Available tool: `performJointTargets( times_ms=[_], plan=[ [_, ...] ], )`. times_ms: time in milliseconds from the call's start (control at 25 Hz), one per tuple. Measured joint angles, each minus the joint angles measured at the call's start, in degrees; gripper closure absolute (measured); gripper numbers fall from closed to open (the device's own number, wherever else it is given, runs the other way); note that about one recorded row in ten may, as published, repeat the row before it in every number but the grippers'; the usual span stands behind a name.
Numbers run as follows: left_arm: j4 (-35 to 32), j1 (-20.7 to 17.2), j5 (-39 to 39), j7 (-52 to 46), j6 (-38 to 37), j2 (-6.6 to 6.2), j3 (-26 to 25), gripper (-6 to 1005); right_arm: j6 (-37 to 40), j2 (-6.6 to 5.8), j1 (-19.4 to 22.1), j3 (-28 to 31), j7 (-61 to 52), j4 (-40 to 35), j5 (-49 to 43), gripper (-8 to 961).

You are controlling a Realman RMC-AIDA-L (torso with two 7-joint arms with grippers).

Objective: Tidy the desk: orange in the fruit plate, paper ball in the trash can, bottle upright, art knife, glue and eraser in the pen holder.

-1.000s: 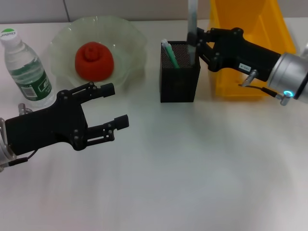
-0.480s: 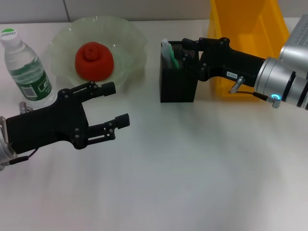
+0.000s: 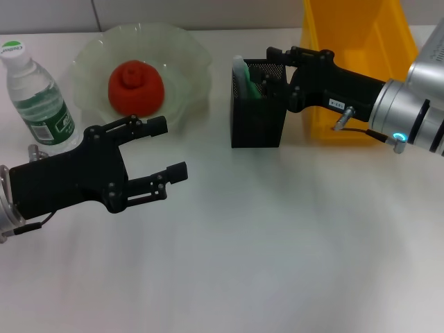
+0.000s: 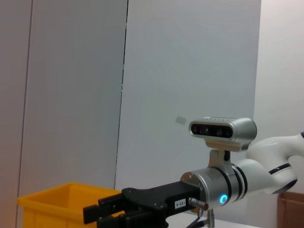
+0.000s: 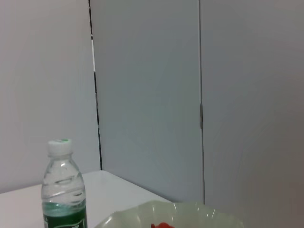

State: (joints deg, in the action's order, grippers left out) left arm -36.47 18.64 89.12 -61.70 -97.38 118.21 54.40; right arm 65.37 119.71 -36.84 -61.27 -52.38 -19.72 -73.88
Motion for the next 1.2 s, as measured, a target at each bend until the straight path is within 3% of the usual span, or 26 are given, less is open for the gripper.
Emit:
performJointTargets(
  times_ms=[120,200,440,800,840,1000,1200],
  plan=[
    [0.0,0.0,0.0,0.0,0.0,0.0,0.0,211,0.4,0.0,0.3,0.0,0.0,-0.5,0.0,626],
    [0.0,0.0,0.0,0.0,0.0,0.0,0.0,211,1.5,0.0,0.6,0.1,0.0,-0.8,0.1,437],
    [0.0,-0.1,-0.2,0.0,-0.1,0.0,0.0,211,6.3,-0.02,2.7,0.2,0.0,-2.2,2.7,257],
    [0.0,-0.3,-0.2,-0.8,-0.9,-0.27,-0.7,211,19.5,-0.38,6.5,-2.1,-0.6,-4.4,-2.0,257],
    [0.0,-0.5,-0.2,-3.0,-2.5,-0.81,-0.7,211,21.7,-0.36,7.1,-2.2,-0.8,-4.5,-3.2,257],
    [-0.1,-0.7,0.0,-5.6,-6.1,-1.77,-0.7,211,25.1,-0.42,7.6,-2.3,-2.4,-5.0,-7.3,258],
    [-0.2,-2.4,0.1,-4.5,-7.4,-1.98,-0.4,211,27.4,-0.45,7.8,-2.3,-7.3,-6.9,-13.7,258]
  ],
)
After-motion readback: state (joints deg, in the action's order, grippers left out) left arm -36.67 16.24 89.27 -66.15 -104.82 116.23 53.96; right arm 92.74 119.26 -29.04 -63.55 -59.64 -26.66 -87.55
